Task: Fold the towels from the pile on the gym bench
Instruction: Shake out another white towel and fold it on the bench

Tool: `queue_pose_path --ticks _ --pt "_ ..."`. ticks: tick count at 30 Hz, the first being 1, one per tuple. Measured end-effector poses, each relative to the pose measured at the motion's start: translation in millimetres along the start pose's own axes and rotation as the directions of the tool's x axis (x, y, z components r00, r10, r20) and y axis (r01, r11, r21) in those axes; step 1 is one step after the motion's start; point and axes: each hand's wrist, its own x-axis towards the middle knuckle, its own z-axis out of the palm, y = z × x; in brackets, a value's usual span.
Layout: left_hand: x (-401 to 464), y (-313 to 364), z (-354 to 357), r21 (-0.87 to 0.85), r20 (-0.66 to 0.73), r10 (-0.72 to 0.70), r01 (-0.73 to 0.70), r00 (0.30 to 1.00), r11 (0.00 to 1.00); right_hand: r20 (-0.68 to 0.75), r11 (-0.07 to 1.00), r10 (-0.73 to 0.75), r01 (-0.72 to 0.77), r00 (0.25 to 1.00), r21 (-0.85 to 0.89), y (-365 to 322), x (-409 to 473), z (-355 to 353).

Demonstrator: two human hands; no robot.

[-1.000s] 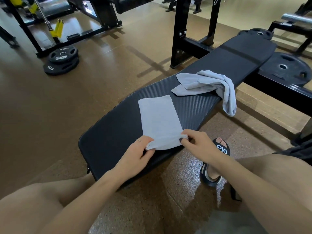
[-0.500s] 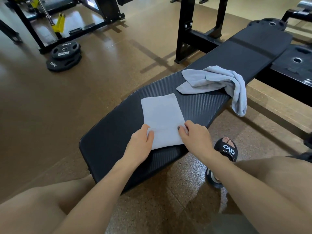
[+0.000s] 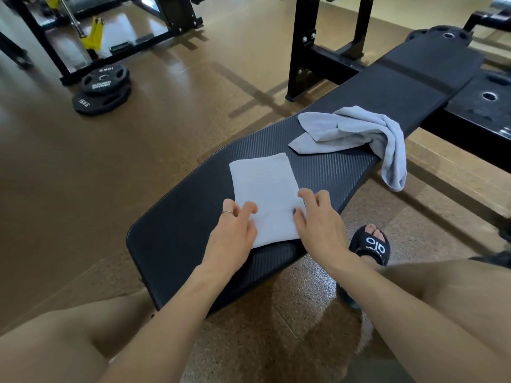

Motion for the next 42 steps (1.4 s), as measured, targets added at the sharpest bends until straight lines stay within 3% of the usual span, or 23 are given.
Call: queue_pose_path --ticks 3,5,7,9,11,15,22,25,29,36,42 --pt "2.8 -5.1 3.7 0.102 -0.058 0.110 -0.104 0.992 0.989 -0.130 0.982 -0.155 0.139 0.979 -0.126 0.0 -0.9 -0.7" --pt "5.6 -7.7 6.3 0.102 -0.084 0.149 -0.141 0.985 0.985 -0.162 0.932 -0.354 0.333 0.921 -0.143 -2.3 -2.6 -6.3" --pt "6.8 -9.8 7.9 0.077 -0.085 0.159 -0.153 0.984 0.985 -0.039 0.826 -0.559 0.551 0.829 -0.116 -5.8 -9.6 -10.9" --pt "7.1 -11.9 7.7 0.049 -0.069 0.146 -0.143 0.987 0.989 0.131 0.782 -0.608 0.619 0.783 -0.078 -5.6 -17.6 -9.6" --pt "6.6 -12.1 5.4 -0.044 -0.048 0.087 -0.089 0.995 0.995 0.252 0.817 -0.535 0.569 0.807 -0.088 0.1 -20.2 -3.0" --pt "3.6 -9.5 0.1 -0.198 -0.028 -0.031 0.025 0.999 0.980 0.323 0.878 -0.426 0.472 0.845 -0.079 9.7 -17.6 -0.6" --pt "1.2 -24.1 -3.2 0.133 0.089 0.222 -0.232 0.971 0.963 0.320 0.895 -0.427 0.446 0.846 0.013 12.4 -9.5 -6.0" --pt "-2.2 -30.3 -13.9 0.104 0.103 0.269 -0.280 0.957 0.954 0.324 0.898 -0.427 0.439 0.844 0.039 13.0 -3.6 -9.5" --pt "-6.0 -39.0 -18.3 0.196 0.220 0.290 -0.334 0.931 0.922 0.294 0.894 -0.442 0.445 0.848 0.059 10.7 2.6 -17.3" --pt "16.5 -36.7 -20.0 0.026 0.094 0.257 -0.260 0.962 0.965 0.214 0.913 -0.407 0.388 0.888 0.126 9.4 24.0 -27.1" --pt "36.5 -44.7 -29.2 -0.255 0.183 0.133 -0.084 0.974 0.963 0.232 0.914 -0.133 0.029 0.964 0.405 8.4 45.1 -26.7"
